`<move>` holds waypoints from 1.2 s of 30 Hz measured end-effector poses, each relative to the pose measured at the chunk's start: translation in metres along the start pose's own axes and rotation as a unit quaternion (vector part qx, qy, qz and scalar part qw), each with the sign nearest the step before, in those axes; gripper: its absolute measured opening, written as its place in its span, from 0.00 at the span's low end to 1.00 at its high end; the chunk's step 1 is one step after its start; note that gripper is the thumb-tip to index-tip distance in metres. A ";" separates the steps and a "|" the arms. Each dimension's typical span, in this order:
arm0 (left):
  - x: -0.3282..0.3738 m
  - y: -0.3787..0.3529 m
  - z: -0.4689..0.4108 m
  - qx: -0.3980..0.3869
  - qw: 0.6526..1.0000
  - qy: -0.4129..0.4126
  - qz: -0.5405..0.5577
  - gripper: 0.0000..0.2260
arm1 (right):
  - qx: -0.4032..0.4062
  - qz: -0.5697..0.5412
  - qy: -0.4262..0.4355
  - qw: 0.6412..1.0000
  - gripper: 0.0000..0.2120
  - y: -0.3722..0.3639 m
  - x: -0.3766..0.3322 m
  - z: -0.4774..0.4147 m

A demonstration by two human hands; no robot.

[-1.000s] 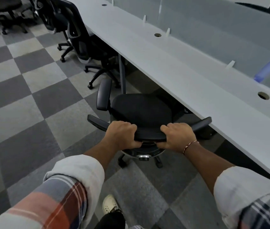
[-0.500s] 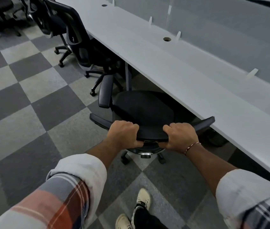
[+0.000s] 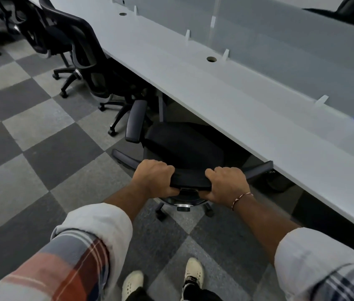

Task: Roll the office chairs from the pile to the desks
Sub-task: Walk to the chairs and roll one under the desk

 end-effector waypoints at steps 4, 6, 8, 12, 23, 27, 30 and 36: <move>-0.016 0.001 0.010 -0.002 0.999 -0.037 -0.004 0.22 | -0.018 -0.002 -0.044 0.999 0.24 0.007 -0.024 0.000; -0.027 0.001 0.018 -0.012 0.998 -0.058 -0.001 0.21 | -0.024 -0.001 -0.064 0.998 0.24 0.013 -0.042 0.002; -0.039 0.001 0.027 -0.027 0.997 -0.076 0.002 0.21 | -0.034 -0.005 -0.082 0.996 0.23 0.021 -0.062 0.003; -0.053 0.002 0.043 -0.046 0.992 -0.115 -0.005 0.21 | -0.066 -0.020 -0.131 0.989 0.23 0.034 -0.092 0.008; -0.092 -0.006 0.140 -0.076 0.981 -0.178 -0.024 0.18 | -0.108 -0.051 -0.189 0.975 0.23 0.070 -0.208 0.035; -0.093 -0.011 0.184 -0.050 0.980 -0.191 0.005 0.20 | -0.120 -0.056 -0.201 0.970 0.22 0.085 -0.247 0.049; -0.087 -0.015 0.219 -0.017 0.978 -0.209 0.011 0.20 | -0.124 -0.063 -0.208 0.968 0.22 0.096 -0.277 0.061; -0.101 -0.019 0.283 -0.018 0.980 -0.198 -0.010 0.18 | -0.126 -0.060 -0.215 0.967 0.22 0.120 -0.339 0.084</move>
Point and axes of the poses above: each hand's wrist, its own z-axis away from the middle knuckle, its own y-axis out of the back of the hand, x = y × z, the point moved 10 cm from there along -z, towards the middle knuckle, and after that the axes turned 8 degrees about z, right-handed, at the moved point
